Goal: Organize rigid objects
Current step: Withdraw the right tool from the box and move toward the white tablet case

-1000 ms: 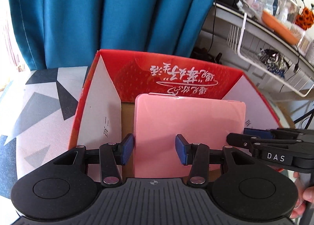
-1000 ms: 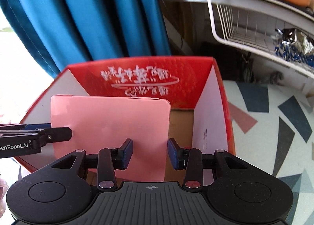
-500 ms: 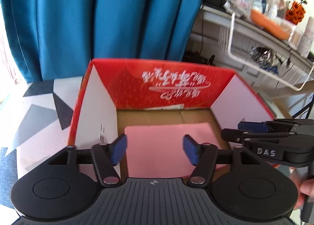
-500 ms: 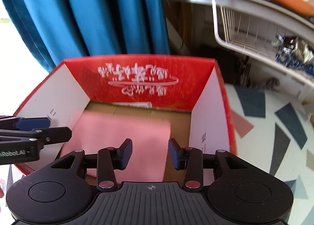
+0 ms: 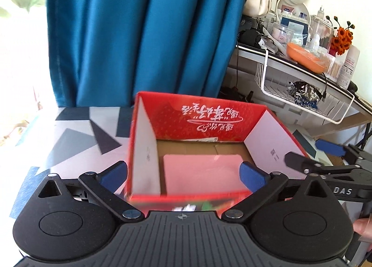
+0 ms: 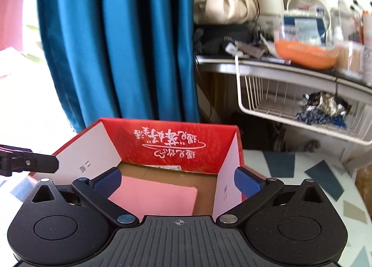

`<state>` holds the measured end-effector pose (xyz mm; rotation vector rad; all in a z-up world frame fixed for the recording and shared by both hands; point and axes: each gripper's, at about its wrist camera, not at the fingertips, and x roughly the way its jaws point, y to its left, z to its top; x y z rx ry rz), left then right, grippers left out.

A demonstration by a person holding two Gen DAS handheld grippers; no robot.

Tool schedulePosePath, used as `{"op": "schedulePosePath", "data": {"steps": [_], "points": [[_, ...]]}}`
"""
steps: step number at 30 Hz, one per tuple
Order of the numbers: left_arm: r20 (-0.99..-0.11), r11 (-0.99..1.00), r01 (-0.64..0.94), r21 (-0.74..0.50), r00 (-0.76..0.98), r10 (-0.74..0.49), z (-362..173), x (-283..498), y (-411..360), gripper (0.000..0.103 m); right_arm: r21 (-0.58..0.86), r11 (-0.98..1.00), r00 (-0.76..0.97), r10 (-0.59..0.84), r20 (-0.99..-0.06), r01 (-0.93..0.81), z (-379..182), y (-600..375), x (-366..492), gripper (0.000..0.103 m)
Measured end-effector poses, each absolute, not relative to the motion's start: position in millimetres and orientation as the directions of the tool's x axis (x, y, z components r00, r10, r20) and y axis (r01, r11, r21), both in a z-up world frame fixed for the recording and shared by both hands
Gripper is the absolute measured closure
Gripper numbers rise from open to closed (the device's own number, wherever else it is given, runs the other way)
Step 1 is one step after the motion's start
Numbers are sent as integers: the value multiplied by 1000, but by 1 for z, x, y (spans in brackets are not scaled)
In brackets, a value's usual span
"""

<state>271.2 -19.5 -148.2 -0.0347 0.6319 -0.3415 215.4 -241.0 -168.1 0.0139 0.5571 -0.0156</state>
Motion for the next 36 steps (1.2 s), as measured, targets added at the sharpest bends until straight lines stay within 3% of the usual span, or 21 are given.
{"op": "schedulePosePath", "data": {"steps": [9,17,23,36], "points": [[-580,949,276,-155,752,-313,-168,220,11,0,13,1000,852,17,-522,-13,-189,-225,148,0],[-611,960,183,-212,742,-276,-205,188,27,0,36,999,802,2,-597,25,-219,-228,108,0],[-630,975,127,-184,746,-216,-223,172,33,0,51,998,747,6,-665,37,-244,-230,88,1],[-658,977,110,-184,724,-206,-239,165,33,0,84,995,733,22,-680,48,-253,-234,88,11]]}}
